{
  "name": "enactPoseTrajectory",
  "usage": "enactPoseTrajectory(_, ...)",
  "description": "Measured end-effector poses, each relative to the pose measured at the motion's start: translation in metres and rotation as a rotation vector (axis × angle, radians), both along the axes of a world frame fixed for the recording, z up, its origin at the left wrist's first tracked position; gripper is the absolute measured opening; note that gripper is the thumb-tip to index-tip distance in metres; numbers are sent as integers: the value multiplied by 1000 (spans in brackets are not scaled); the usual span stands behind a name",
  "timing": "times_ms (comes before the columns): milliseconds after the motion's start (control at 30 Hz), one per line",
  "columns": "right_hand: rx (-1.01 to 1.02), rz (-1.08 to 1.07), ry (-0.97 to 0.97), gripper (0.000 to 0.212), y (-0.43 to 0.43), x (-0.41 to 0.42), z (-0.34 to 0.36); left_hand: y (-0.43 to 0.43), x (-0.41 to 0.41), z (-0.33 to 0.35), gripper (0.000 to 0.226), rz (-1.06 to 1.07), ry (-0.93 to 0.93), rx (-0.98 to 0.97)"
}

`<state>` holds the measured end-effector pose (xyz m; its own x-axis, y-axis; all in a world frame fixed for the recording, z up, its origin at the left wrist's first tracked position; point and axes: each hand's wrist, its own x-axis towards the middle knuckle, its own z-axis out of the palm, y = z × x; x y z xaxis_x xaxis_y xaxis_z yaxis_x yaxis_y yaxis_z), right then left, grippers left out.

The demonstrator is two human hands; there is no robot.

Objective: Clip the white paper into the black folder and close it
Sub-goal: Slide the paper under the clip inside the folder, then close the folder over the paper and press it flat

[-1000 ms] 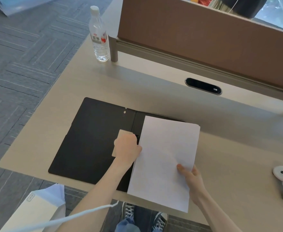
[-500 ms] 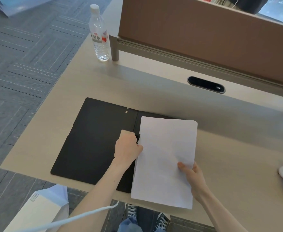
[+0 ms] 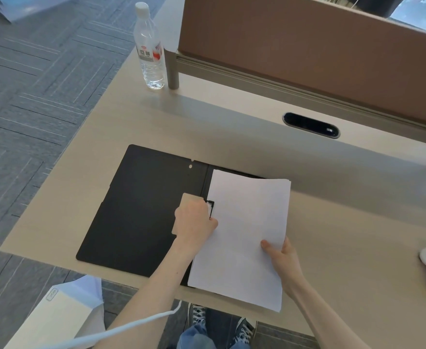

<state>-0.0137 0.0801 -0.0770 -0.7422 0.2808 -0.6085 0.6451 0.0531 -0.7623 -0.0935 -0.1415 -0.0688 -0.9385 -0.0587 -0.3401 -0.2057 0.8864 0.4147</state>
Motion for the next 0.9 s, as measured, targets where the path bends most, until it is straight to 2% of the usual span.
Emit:
enactPoseTrajectory(133,126,101,-26,43,0,-2,0,1,3,2,31,-11,5,-50)
enactPoseTrajectory(333,345,148,-60,59,-7,-8,4,1,9,3,40,11,29,-63)
enactPoseTrajectory(433,565,224,-111,70,-11,-4,9,0,12,1,43,15,18,-84)
enactPoseTrajectory(533,893,391,-27,85,-12,2,12,0,15,0,42,20,26,-88)
enactPoseTrajectory(600,1022,597,55,76,-12,6,10,-4,19,0,36,34,36,-53)
enactPoseTrajectory(700,1015,782,73,54,-11,13,8,-35,28,5,35,161,105,74)
enactPoseTrajectory(800,995,811,45,56,-12,15,11,-107,46,3,60,321,175,-87)
enactPoseTrajectory(900,985,813,24,58,-17,14,13,-167,63,-2,84,528,-76,-237)
